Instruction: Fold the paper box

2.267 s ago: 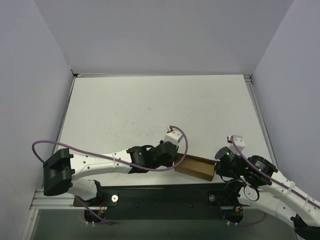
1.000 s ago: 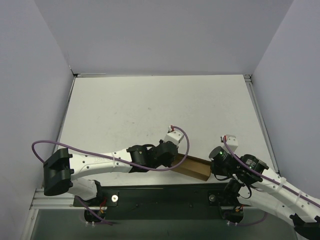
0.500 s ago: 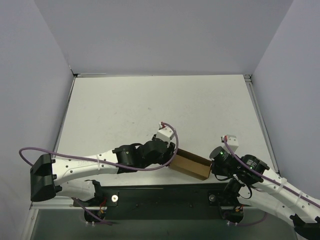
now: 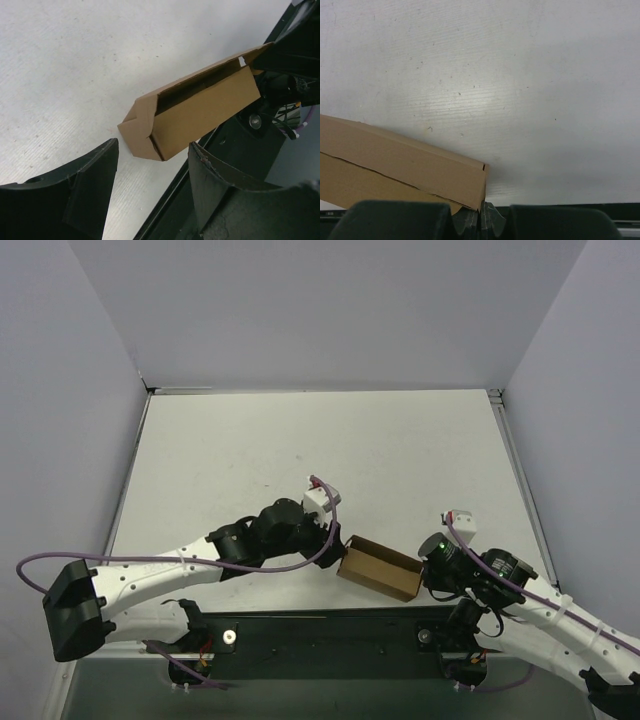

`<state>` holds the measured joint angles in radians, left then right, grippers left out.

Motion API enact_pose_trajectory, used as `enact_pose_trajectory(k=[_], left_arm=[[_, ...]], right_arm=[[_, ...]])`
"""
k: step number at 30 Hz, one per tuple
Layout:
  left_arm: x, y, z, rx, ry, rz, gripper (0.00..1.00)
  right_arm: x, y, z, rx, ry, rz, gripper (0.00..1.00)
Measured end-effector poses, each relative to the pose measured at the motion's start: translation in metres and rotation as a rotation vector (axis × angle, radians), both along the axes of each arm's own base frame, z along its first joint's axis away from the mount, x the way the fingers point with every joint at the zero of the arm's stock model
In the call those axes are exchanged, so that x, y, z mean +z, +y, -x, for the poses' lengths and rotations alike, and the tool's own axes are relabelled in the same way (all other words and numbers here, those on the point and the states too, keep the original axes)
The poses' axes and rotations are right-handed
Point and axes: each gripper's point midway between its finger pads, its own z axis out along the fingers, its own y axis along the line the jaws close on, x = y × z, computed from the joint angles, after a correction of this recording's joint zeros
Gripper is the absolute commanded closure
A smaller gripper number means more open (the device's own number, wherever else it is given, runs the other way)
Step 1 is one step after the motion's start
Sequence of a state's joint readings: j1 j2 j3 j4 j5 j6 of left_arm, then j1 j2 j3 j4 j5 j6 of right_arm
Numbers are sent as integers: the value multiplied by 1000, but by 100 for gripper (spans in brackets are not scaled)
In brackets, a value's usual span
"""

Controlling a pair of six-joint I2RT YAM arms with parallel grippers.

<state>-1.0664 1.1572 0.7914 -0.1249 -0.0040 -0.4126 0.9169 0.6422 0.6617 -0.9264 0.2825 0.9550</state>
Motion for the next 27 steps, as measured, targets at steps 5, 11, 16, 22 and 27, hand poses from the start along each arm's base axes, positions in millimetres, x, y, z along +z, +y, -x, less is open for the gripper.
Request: enact_pose_trajectory(k=[5,11,16,22,27], left_arm=[[-5,-11,6,-59,19,10,29],[-15,-13,5,-55,38,-10,28],[-22,-17,3,-53,37,-2,28],[-44,-25,1,-59,59,-28,30],[-60,-27,5,-61,88,-56,38]], right_arm=[[-1,0,0,3,5,9,100],[1,0,0,6,4,9,100],[1,0,0,6,6,11,100],[1,0,0,7,10,14,100],[1,1,0,8,10,14,100]])
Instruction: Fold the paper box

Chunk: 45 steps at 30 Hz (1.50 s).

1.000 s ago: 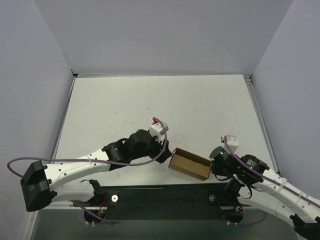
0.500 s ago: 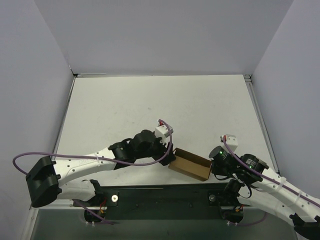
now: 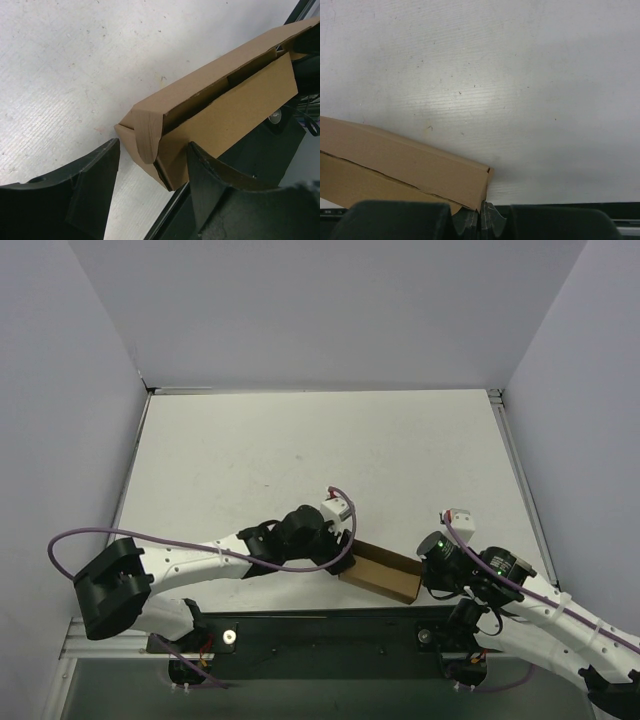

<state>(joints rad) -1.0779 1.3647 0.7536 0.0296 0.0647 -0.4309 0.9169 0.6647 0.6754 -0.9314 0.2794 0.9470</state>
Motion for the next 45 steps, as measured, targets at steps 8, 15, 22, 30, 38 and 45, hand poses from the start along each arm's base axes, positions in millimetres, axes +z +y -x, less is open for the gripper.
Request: enact_pose_trajectory(k=[8,15,22,30,38,45], left_arm=[[-9,-9,-3,17,19,15,53],[-8,-14,-4,40,34,39,55],[-9,-16,-4,59,35,43,55],[-9,-16,-4,64,35,43,55],[-9,-17,-3,65,31,41,55],[-9,-17,-4,70,28,39,55]], right_arm=[[-1,1,4,8,19,-6,100],[4,4,9,-2,41,-38,100],[7,5,11,-4,51,-49,100],[4,4,14,-21,64,-52,100],[1,4,14,-45,57,-78,100],[-1,5,12,-53,47,-87,100]])
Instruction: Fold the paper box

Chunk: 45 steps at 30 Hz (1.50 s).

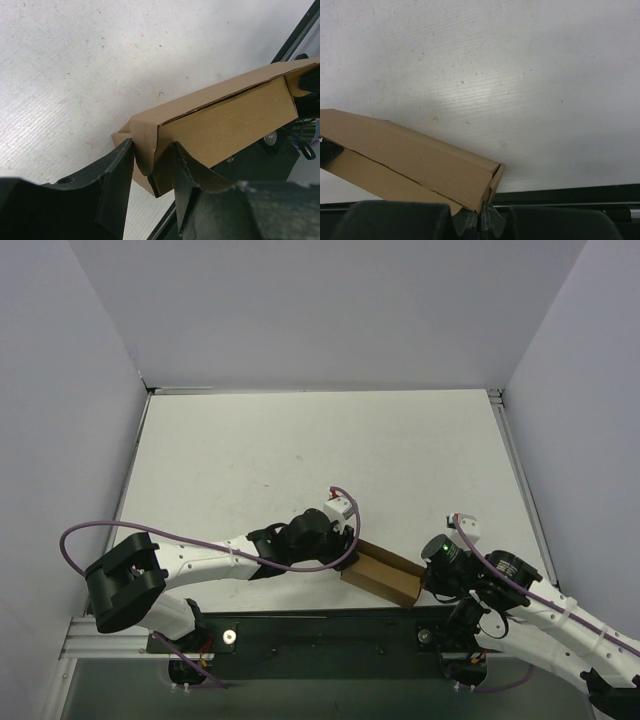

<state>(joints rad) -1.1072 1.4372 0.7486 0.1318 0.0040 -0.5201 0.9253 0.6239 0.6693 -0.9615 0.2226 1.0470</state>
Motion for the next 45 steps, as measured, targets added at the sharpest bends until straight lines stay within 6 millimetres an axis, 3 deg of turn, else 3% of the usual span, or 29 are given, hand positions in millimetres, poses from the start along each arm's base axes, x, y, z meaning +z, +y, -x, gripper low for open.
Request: enact_pose_trajectory(k=[25,33,37,42,45], left_arm=[[1,3,-4,25,-11,-13,54],[7,7,0,16,-20,-16,31],[29,11,2,4,-54,19,24],[77,18,6,-13,-132,126,23],[94,26,10,-22,-166,167,23]], right_arm=[[-6,1,-7,13,-47,37,100],[-7,7,-8,30,-70,54,100],[-7,10,-8,36,-75,57,100],[-7,11,-8,41,-78,65,100],[-7,12,-8,47,-78,65,100]])
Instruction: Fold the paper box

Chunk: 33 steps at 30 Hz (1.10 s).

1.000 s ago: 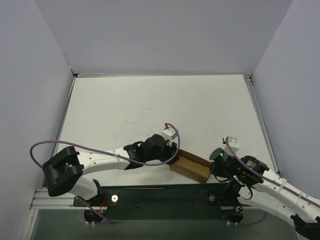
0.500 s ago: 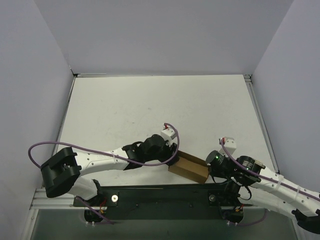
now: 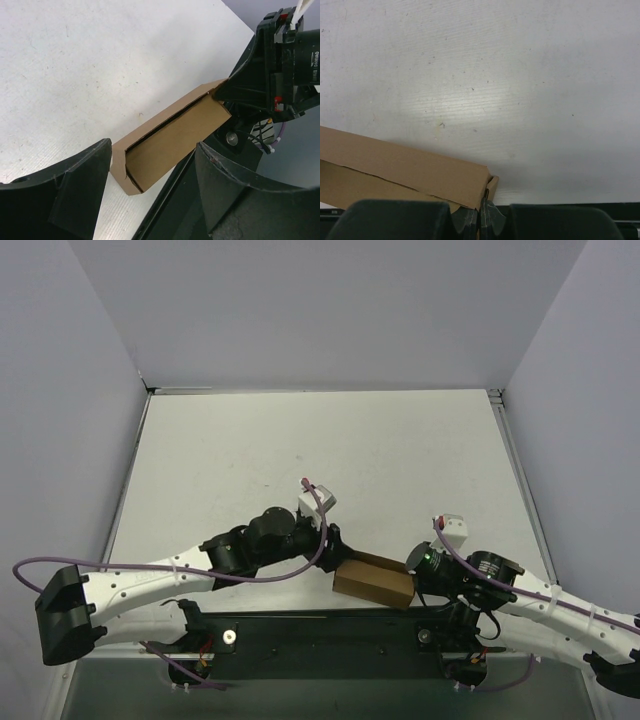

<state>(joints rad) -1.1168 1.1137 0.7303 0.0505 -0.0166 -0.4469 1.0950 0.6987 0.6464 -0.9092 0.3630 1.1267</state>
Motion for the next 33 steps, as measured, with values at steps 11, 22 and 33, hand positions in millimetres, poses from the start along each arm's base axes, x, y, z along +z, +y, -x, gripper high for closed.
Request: enact_pose_trajectory(k=[11,22,33], left_arm=[[-51,12,6,-18,51,-170,33],[-76,14,7,-17,79,-245,74],[-81,15,6,39,144,-292,96]], right_arm=[[0,2,1,9,4,7,100],[1,3,2,10,8,9,100],[0,1,1,7,-2,25,100]])
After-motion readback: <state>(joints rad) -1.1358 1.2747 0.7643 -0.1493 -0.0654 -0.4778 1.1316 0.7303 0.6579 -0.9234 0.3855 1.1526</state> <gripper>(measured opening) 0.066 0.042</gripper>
